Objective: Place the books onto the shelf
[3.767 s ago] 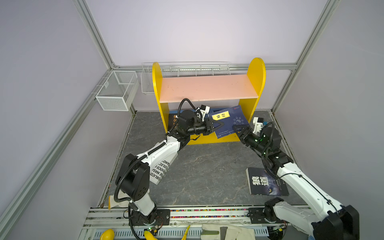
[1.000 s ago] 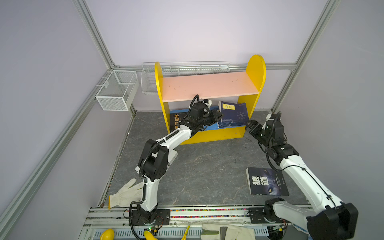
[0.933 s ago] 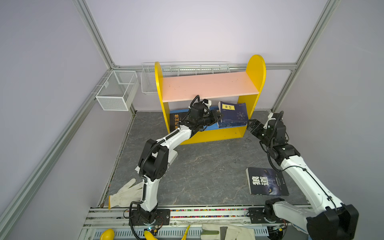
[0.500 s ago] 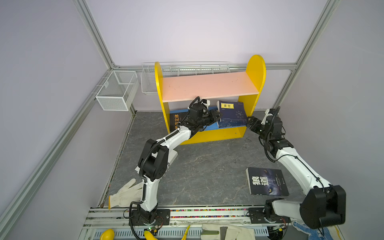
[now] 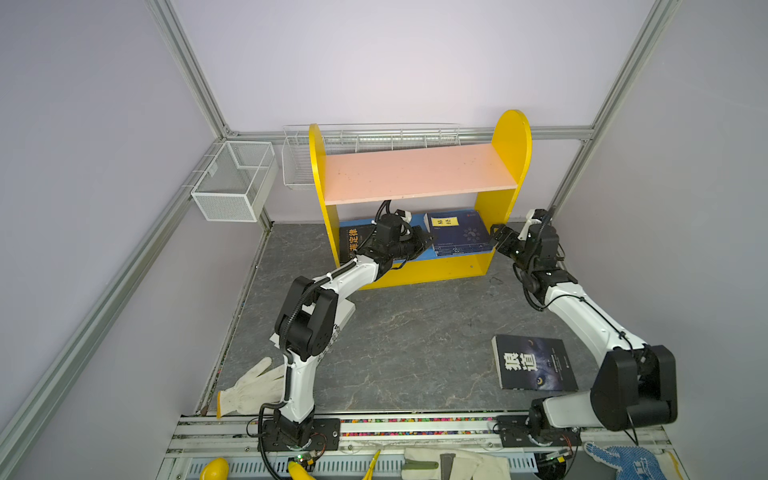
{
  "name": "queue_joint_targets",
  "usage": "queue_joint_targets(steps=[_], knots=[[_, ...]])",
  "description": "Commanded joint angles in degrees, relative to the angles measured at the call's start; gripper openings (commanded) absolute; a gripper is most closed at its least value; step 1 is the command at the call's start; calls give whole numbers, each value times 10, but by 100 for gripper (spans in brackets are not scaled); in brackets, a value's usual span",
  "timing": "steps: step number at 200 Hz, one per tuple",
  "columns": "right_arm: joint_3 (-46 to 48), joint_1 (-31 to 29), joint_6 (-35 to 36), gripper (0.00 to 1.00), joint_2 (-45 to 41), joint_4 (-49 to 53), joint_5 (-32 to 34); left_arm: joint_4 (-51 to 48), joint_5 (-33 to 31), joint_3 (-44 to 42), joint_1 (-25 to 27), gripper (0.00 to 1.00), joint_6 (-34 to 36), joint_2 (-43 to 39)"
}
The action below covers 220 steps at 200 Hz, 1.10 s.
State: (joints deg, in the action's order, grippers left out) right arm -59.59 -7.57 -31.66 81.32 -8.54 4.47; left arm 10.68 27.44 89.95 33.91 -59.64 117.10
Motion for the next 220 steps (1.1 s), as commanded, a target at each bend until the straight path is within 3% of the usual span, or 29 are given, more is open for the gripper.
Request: queue_joint_targets(steps=[1, 58, 167, 220], knots=[[-11, 1, 17, 86, 13, -38, -4, 20, -17, 38, -6, 0, -8, 10], [-20, 2, 52, 85, 57, -73, -4, 21, -4, 54, -6, 0, -20, 33], [-53, 0, 48, 78, 121, -73, -6, 0, 34, 76, 0, 0, -20, 51], [-52, -12, 49, 76, 133, -68, 13, -9, 17, 88, 10, 0, -20, 62]])
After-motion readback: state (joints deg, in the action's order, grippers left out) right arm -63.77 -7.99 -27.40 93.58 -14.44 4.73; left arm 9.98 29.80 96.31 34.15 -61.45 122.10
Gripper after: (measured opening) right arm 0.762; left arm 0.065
